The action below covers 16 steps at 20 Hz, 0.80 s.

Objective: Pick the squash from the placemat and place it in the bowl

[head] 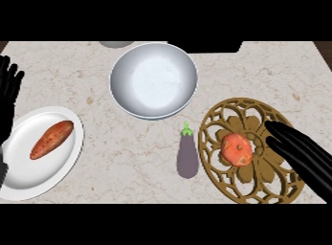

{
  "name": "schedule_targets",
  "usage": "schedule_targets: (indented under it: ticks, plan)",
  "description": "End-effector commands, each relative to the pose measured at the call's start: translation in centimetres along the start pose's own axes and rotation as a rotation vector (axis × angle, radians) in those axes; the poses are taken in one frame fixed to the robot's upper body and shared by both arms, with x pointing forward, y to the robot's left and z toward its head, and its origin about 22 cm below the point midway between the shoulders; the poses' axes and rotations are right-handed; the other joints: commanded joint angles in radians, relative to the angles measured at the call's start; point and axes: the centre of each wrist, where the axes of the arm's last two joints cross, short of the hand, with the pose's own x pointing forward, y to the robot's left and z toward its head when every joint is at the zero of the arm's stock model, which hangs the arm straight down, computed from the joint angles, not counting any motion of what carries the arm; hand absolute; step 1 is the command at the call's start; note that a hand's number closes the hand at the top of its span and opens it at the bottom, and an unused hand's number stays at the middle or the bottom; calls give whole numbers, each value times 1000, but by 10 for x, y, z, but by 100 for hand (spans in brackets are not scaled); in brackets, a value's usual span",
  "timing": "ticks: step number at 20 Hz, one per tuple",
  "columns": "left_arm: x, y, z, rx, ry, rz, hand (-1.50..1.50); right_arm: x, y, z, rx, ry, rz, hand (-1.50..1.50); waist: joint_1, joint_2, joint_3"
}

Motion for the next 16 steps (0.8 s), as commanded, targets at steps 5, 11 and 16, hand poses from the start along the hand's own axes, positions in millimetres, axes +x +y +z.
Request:
schedule_targets:
  ticks: [5,11,16]
  plan:
    - [4,0,-2,1,0,-5,0,18,-47,2,339,197,243,-150,18,5,0]
    - [0,-13,3,-24,5,10,0,27,-60,4,485,256,285,-150,15,4,2]
    - [3,4,-9,-15,-11,1,0,-13,-47,-15,498,295,313,-150,27,9,3]
